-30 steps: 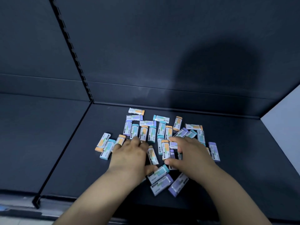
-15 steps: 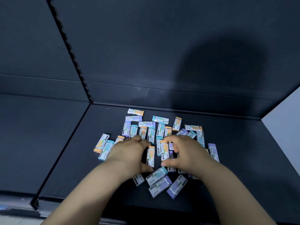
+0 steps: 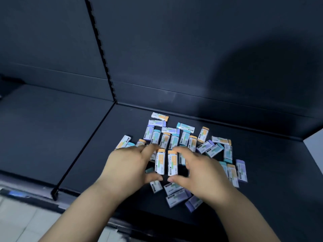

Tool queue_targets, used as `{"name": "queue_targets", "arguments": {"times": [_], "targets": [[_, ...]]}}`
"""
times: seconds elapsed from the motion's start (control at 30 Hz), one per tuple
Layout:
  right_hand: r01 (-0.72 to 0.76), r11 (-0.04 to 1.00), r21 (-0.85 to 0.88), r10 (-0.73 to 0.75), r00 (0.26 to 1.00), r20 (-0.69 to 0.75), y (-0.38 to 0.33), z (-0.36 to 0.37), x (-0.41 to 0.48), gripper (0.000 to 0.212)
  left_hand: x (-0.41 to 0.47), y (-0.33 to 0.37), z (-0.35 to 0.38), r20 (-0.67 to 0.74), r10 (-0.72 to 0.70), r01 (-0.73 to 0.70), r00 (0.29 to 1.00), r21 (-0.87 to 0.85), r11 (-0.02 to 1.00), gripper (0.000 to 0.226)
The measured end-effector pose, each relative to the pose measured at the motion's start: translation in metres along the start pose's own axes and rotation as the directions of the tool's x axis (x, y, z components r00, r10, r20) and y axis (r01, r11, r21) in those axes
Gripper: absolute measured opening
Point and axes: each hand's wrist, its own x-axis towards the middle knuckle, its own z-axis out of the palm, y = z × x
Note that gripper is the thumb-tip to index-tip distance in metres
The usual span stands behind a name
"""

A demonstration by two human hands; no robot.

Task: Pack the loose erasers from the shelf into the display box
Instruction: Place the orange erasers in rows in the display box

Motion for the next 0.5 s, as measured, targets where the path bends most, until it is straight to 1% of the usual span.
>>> {"name": "queue_targets", "arguments": {"times": [0.2, 0.3, 0.4, 0.47, 0.5], "targets": [[0.022, 1.000, -0.015, -0.022, 0.999, -0.029, -0.047, 0.014, 0.009, 0.073, -0.024, -0.042, -0.009, -0.067, -0.048, 0.049, 0.997, 0.018, 0.999, 0.076], [0.014, 0.999, 0.029, -0.013, 0.999, -0.039, -0.078, 0.027, 0.017, 0.071, -0.038, -0.074, -0.013, -0.103, -0.027, 0.028, 0.994, 0.002, 1.000, 0.072], [-0.016, 0.999, 0.044, 0.017, 1.000, -0.021, -0.106, 0.040, 0.025, 0.070, -0.050, -0.105, -0.016, -0.154, 0.032, -0.030, 0.988, 0.018, 0.999, 0.070], [-0.057, 0.998, 0.037, 0.059, 0.997, -0.052, -0.146, 0.056, 0.040, 0.072, -0.067, -0.148, -0.025, -0.148, 0.068, -0.066, 0.987, 0.015, 0.998, 0.068], [-0.062, 0.996, 0.063, 0.065, 0.996, -0.055, -0.149, 0.058, 0.040, 0.074, -0.067, -0.151, -0.026, -0.165, 0.075, -0.072, 0.983, 0.023, 0.997, 0.068]]}}
